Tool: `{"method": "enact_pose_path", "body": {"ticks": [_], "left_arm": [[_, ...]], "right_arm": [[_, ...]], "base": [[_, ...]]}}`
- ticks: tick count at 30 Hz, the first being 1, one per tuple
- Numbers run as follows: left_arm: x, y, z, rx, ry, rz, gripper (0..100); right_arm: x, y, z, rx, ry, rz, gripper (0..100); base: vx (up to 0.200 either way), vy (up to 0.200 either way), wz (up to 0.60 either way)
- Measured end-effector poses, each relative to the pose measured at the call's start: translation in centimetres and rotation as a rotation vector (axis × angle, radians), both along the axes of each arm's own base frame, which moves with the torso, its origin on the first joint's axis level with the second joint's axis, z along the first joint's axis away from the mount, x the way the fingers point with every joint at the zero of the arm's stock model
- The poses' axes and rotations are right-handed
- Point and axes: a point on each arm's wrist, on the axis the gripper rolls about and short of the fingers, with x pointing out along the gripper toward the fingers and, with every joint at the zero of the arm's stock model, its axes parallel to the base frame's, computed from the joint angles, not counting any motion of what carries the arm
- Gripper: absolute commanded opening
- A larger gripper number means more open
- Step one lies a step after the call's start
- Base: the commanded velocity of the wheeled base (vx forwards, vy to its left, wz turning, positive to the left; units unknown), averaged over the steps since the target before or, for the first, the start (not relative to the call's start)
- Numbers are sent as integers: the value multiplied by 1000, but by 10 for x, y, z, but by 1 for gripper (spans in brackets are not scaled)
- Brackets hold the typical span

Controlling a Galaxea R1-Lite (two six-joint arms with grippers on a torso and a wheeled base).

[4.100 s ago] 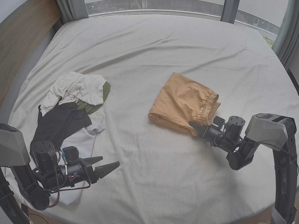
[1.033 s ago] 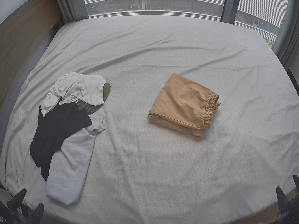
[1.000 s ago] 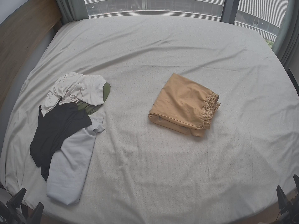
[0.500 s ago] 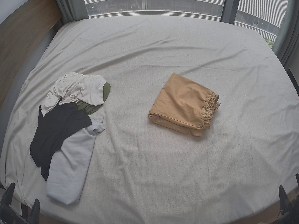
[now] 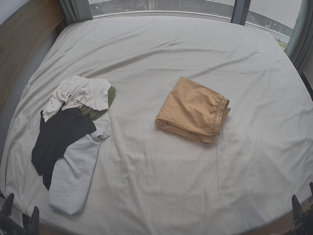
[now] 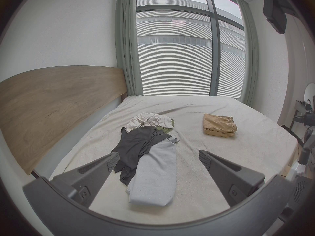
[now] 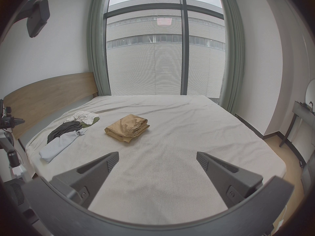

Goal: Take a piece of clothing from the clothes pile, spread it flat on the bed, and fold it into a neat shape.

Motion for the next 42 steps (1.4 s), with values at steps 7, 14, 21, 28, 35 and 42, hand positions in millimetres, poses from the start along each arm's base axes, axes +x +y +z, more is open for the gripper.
{"method": "enact_pose_path", "body": {"ticks": [7,14,21,28,35,42], "left_arm": [[0,0,0,-13,-1,17,100],[-1,-3,1,-103,7,-148,100],[-1,0,1,13,2,-7,100],[1,-1,-2,-16,14,-64,100],[1,-1,-2,-20,7,-60,100],[1,-1,-2,-21,5,-59,100]], "right_arm": [[0,0,0,-1,0,6,100],[0,0,0,-2,0,7,100],[0,0,0,-2,0,7,100],[0,0,0,-2,1,8,100],[0,0,0,2,1,5,100],[0,0,0,1,1,6,100]], "base": [[0,0,0],[0,0,0],[0,0,0],[0,0,0],[0,0,0],[0,0,0]]}}
